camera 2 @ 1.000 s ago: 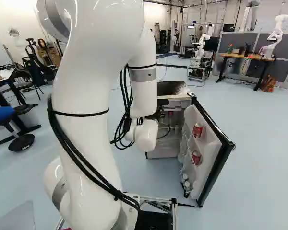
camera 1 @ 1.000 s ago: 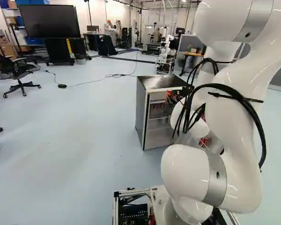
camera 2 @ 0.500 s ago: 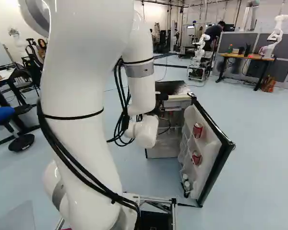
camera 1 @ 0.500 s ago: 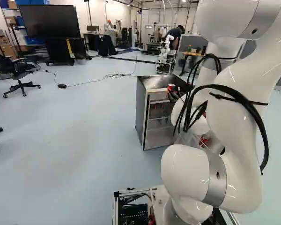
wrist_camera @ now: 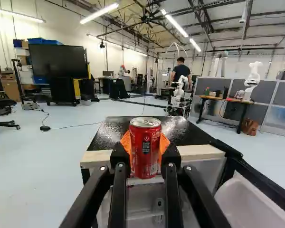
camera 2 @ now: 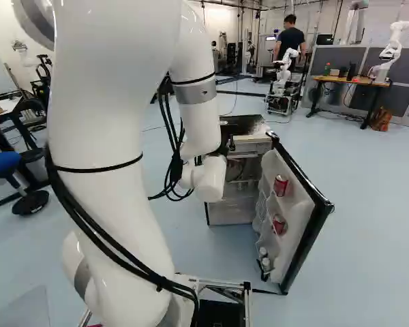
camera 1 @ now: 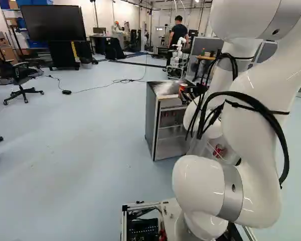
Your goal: Grab a drink from the fridge
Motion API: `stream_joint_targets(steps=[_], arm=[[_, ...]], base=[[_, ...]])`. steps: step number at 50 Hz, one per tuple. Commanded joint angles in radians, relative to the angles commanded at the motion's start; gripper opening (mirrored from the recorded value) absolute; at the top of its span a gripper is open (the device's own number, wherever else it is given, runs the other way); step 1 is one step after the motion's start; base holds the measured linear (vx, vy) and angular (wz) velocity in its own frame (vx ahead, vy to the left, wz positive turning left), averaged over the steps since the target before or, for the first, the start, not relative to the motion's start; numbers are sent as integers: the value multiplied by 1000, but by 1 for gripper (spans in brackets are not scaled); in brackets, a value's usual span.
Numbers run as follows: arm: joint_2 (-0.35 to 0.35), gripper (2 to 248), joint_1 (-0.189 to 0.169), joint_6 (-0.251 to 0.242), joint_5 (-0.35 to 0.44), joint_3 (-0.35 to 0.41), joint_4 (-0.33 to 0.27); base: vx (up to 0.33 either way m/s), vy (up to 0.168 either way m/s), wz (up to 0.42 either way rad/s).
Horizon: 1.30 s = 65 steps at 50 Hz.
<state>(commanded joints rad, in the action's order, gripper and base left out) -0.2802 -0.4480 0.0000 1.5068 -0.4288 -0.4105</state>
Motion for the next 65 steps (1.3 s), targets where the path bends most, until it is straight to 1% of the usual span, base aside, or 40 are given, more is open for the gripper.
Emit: stream_joint_targets(steps=[24, 57, 65], arm=[[-7, 78, 18, 0, -35, -74, 0], [-101, 78, 47, 0, -140, -195, 0], [-128, 78, 58, 0, -153, -230, 0]], base=[[0, 0, 0], [0, 0, 0], [0, 0, 0]])
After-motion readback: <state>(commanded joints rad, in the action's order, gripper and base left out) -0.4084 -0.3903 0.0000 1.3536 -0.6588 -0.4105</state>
